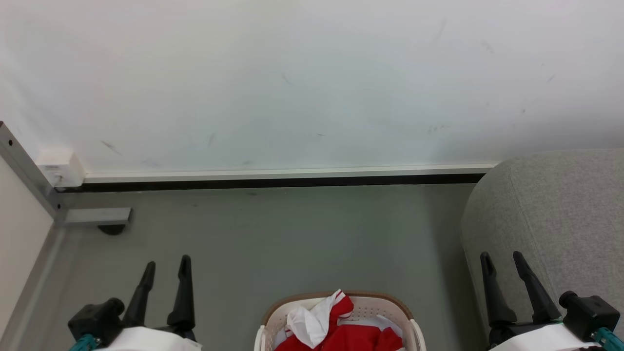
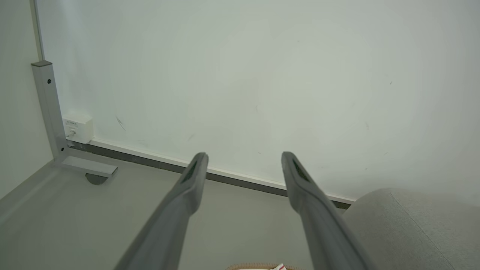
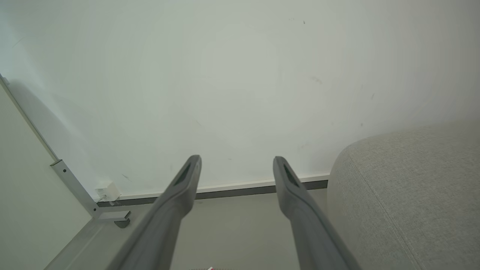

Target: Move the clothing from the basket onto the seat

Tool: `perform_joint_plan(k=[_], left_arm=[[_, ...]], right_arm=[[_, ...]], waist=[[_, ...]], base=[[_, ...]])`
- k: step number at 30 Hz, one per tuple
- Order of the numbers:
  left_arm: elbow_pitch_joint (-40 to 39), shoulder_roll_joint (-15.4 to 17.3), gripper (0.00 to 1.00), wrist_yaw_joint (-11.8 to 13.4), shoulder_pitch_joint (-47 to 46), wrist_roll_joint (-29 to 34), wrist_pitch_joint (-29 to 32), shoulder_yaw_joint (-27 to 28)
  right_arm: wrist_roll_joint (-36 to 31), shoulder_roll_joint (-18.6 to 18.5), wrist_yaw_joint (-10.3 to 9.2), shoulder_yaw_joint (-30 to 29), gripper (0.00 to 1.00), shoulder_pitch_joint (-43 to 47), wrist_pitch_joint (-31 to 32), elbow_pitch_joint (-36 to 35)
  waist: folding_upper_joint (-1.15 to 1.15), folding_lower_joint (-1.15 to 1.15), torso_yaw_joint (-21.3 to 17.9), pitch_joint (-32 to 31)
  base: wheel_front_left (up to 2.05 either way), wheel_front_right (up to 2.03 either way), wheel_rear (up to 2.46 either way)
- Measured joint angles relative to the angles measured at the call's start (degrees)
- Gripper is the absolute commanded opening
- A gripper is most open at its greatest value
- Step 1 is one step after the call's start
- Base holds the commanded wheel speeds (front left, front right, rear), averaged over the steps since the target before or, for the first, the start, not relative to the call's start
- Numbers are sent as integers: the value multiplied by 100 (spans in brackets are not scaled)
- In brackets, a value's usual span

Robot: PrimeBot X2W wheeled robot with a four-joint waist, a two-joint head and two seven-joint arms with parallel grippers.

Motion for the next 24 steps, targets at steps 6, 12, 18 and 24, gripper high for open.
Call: perform_joint_plan(k=[6, 12, 18, 24], left_arm=[[0, 1, 100, -29, -1, 307, -94, 1], [29, -8, 100, -59, -1, 563, -154, 8], [102, -25, 100, -108, -3, 768, -219, 9], [165, -55, 100, -180, -4, 1003, -292, 31]], right_arm=[[-321, 84, 0, -27, 100, -9, -1, 22], [-594, 132, 0, -79, 100, -10, -2, -32], [-915, 183, 0, -97, 100, -10, -3, 3], [-1150, 255, 0, -116, 100, -11, -3, 30]], waist=[[0, 0, 0, -9], [0, 0, -8, -12], [0, 0, -19, -18], [0, 0, -35, -34]], base=[[0, 0, 0], [0, 0, 0], [0, 0, 0], [0, 0, 0]])
